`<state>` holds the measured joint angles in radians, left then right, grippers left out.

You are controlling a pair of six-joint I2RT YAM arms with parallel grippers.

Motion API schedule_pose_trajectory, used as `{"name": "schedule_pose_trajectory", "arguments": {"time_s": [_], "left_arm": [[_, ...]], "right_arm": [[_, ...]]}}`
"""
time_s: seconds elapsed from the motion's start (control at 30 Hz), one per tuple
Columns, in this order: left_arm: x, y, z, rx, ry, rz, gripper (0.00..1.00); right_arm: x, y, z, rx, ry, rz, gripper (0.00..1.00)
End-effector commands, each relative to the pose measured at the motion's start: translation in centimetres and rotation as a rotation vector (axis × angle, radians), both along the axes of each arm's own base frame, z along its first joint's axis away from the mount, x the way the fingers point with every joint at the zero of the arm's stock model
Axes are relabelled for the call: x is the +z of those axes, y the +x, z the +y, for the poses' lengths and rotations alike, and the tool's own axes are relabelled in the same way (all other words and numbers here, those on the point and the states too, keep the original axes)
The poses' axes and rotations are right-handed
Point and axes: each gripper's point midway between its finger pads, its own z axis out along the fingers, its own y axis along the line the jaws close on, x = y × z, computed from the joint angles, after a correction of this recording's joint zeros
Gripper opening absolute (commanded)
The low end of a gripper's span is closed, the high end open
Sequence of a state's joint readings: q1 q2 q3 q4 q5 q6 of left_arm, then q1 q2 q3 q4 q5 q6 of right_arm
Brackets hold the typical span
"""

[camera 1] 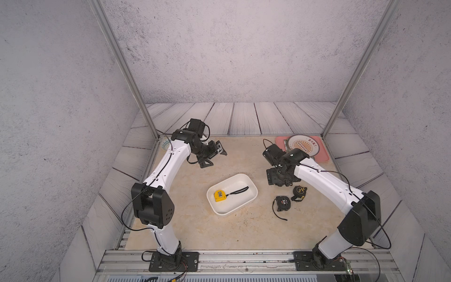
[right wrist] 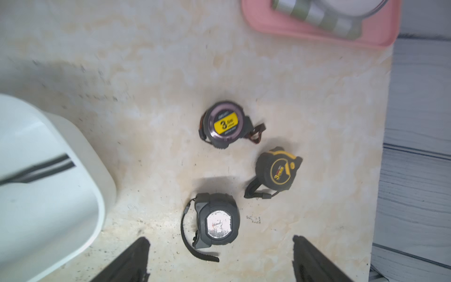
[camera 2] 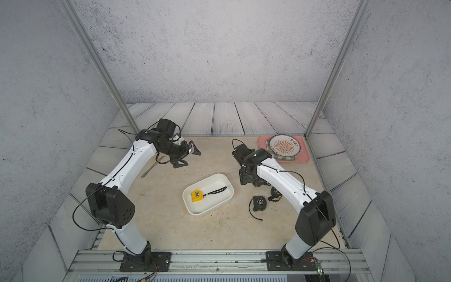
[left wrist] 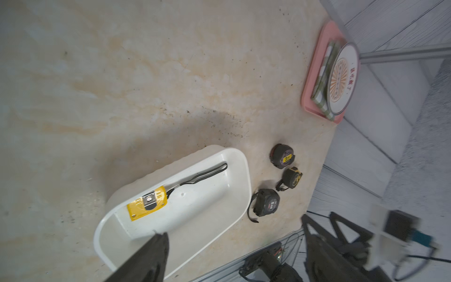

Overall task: Take the tape measure out of the storage box
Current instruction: Place the tape measure at the center of the board, then pick up the tape measure from the storage box.

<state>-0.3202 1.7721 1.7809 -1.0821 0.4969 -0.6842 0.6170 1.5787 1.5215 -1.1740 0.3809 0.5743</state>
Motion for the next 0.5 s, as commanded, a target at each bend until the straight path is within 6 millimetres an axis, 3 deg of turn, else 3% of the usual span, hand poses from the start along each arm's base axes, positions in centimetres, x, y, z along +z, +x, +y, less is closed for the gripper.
{"name": "schedule_pose_trajectory", "arguments": {"time_s": [0.0,0.1,0.23,0.47], "left_arm": [[-3.7,-4.0,1.3,-0.145,0.237,0.079,0.92],[-6.0,-6.2,1.1,-0.21,0.354,0.105,0.91],[-7.6,-7.7,0.7,-0.212,0.42,0.114,0.9],[-9.3,-8.2,1.0,-0.126,0.505,0.084,0.89]], "right_arm": [[2.9,1.3,-1.0,-0.006,-0.014,-0.083,0.93],[4.2,2.9,-0.6,-0.005,0.019,-0.12,0.93],[4.6,3.9,-0.7,0.003,0.034,-0.117,0.93],[3.6,2.7,-1.5,0.03,0.033,-0.069,0.93]]}}
